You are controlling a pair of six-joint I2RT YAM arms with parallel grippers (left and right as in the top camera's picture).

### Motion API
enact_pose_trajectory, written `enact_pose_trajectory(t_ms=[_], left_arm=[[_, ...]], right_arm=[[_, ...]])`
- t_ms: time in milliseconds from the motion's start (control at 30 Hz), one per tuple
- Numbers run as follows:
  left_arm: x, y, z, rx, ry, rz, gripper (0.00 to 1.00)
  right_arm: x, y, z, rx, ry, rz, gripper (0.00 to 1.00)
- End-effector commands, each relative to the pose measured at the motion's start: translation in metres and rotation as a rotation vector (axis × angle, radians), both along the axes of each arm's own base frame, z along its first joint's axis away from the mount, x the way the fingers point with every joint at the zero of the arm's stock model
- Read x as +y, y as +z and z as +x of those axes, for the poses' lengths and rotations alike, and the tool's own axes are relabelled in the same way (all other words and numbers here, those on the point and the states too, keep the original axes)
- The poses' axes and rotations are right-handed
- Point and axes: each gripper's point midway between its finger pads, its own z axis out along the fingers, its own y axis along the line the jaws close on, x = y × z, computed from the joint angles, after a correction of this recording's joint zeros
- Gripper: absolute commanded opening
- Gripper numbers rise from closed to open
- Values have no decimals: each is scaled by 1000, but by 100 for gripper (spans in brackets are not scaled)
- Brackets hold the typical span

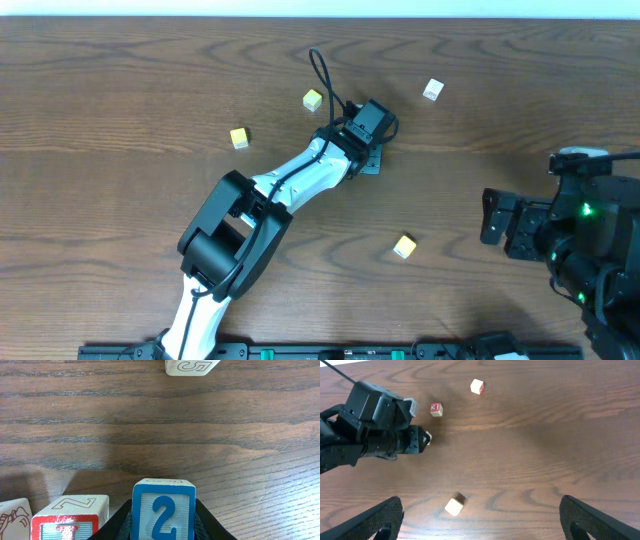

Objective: Spell out Ai2
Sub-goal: 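Carry the '2' block and place it right of the 'I' block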

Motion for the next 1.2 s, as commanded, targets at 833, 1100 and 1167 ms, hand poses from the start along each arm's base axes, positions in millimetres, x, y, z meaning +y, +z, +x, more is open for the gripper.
enact_pose_trajectory(t_ms=[833,1100,1167], left_arm=[[5,-8,-9,58,0,34,41],[0,-12,-27,148,-38,-1,41],[-2,-12,-33,177,-50,-15,38]], right_arm=[[-1,5,2,-18,6,-7,99],[4,4,1,-14,25,16,99],[5,4,1,-13,31,21,99]])
